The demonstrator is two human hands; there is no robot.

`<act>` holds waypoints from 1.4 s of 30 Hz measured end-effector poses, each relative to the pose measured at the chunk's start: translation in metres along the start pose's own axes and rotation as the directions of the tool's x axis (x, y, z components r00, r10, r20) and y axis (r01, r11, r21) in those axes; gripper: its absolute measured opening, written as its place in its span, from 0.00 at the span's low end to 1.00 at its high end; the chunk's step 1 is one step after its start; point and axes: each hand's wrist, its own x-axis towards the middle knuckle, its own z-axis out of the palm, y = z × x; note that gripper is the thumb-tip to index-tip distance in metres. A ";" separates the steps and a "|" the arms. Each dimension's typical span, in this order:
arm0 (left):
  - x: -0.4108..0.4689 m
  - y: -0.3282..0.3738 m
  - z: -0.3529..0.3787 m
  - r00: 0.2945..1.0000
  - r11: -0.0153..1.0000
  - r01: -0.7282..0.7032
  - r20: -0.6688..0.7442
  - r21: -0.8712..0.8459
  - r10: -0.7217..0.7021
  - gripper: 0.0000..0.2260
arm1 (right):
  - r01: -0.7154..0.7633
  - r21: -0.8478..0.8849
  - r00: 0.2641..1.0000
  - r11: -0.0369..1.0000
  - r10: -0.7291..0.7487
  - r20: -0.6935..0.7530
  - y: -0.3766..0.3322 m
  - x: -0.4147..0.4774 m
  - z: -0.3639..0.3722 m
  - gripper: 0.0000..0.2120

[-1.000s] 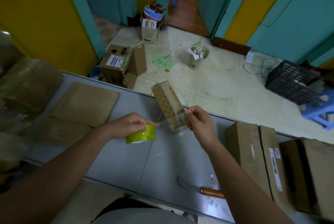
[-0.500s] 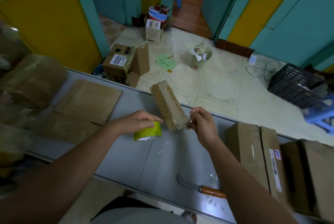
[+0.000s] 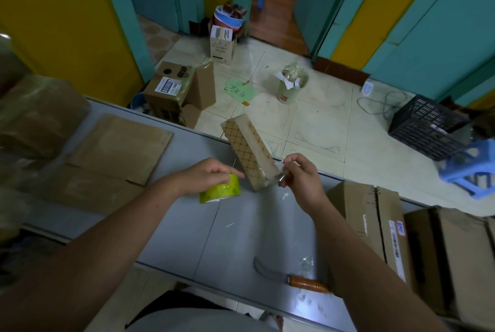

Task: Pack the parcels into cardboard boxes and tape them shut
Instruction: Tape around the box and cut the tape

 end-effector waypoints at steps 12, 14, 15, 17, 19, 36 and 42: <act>0.027 -0.015 0.023 0.990 0.987 0.120 -0.093 0.109 -0.110 0.25 | -0.372 -0.184 0.924 0.910 0.343 -0.172 -0.005 0.006 -0.028 0.15; 0.031 -0.015 0.027 0.990 0.982 0.113 -0.099 0.154 -0.098 0.22 | -0.466 -0.236 0.884 0.853 0.439 -0.160 -0.011 0.006 -0.032 0.20; 0.032 -0.014 0.029 0.989 0.980 0.120 -0.103 0.162 -0.104 0.20 | -0.499 -0.246 0.866 0.831 0.478 -0.146 -0.012 0.007 -0.033 0.23; 0.032 -0.010 0.031 0.987 0.980 0.123 -0.120 0.156 -0.105 0.19 | -0.521 -0.264 0.853 0.812 0.504 -0.133 -0.011 0.009 -0.032 0.27; 0.033 -0.010 0.032 0.985 0.979 0.130 -0.133 0.155 -0.109 0.20 | -0.528 -0.297 0.849 0.796 0.510 -0.141 -0.005 0.014 -0.030 0.33; 0.034 -0.016 0.039 0.951 0.965 0.202 -0.268 0.167 -0.153 0.09 | 0.093 -0.958 0.905 0.272 0.378 0.195 0.084 -0.097 -0.077 0.25; 0.032 -0.013 0.035 0.954 0.965 0.182 -0.272 0.188 -0.127 0.10 | 0.160 -0.987 0.900 -0.013 0.413 0.140 0.100 -0.111 -0.086 0.46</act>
